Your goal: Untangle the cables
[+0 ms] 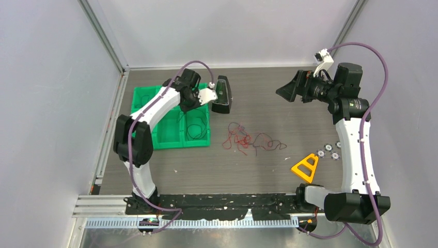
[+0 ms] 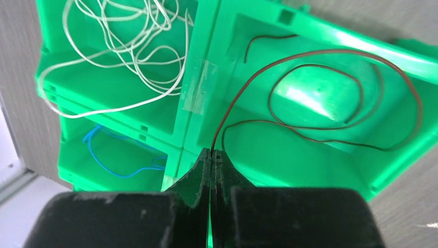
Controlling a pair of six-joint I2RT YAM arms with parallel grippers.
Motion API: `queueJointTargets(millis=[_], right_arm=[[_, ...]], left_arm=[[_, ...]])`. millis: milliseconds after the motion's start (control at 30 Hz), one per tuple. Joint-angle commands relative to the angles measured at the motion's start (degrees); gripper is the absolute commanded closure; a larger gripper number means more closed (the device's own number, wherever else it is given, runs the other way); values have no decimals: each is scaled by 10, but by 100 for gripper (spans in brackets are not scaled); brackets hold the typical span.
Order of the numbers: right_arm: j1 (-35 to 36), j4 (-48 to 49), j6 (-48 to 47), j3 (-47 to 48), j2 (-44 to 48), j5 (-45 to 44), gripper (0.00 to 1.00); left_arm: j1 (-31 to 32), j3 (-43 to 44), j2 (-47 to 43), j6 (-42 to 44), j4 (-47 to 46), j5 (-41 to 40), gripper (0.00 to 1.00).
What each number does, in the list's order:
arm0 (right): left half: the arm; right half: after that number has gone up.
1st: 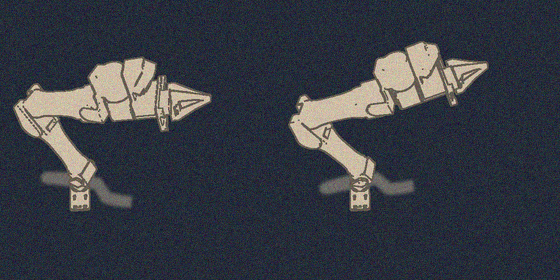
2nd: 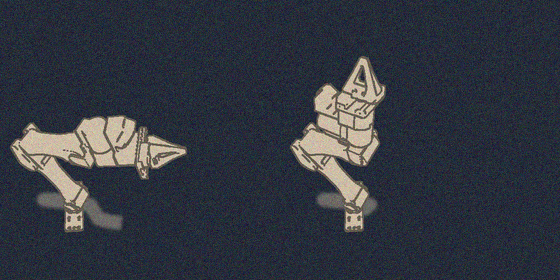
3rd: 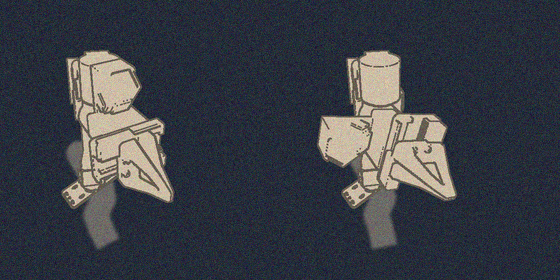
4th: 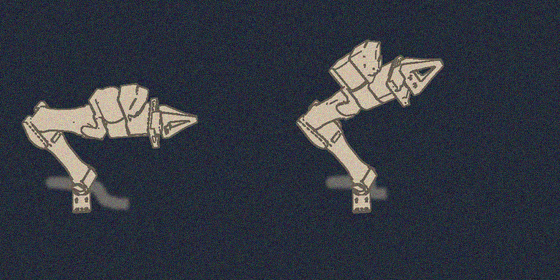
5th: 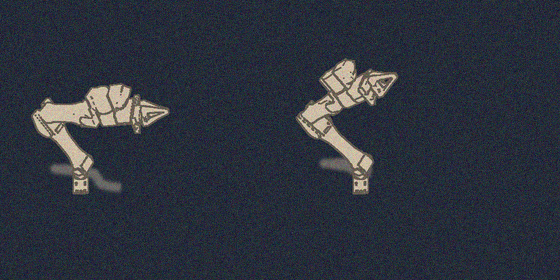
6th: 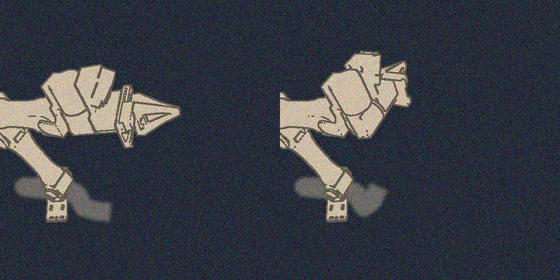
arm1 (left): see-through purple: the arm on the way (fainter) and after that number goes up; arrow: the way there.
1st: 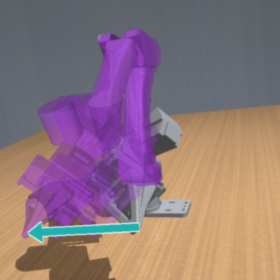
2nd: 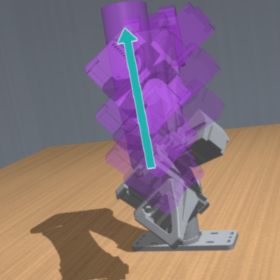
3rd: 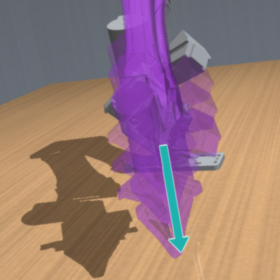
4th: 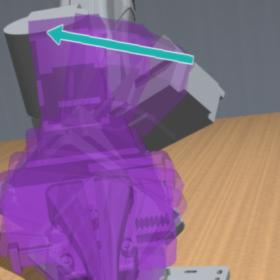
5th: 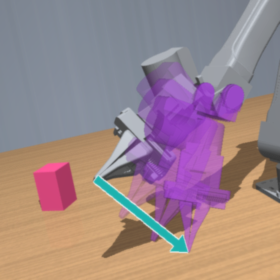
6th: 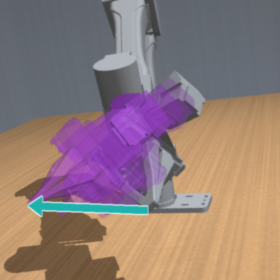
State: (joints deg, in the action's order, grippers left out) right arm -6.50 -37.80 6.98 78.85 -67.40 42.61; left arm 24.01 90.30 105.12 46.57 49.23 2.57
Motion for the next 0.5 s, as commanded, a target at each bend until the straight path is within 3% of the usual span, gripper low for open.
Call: queueJointTargets(millis=[0,300,467], right_arm=[[-4,18,-3,16,3,12,5],[-4,12,-4,18,2,7,5],[-4,15,-3,20,-2,8,5]], left_arm=[[2,5,42,-37,-31,-113,100],[17,-24,27,-50,-70,-165,100],[48,-49,5,-71,-73,-136,100]])
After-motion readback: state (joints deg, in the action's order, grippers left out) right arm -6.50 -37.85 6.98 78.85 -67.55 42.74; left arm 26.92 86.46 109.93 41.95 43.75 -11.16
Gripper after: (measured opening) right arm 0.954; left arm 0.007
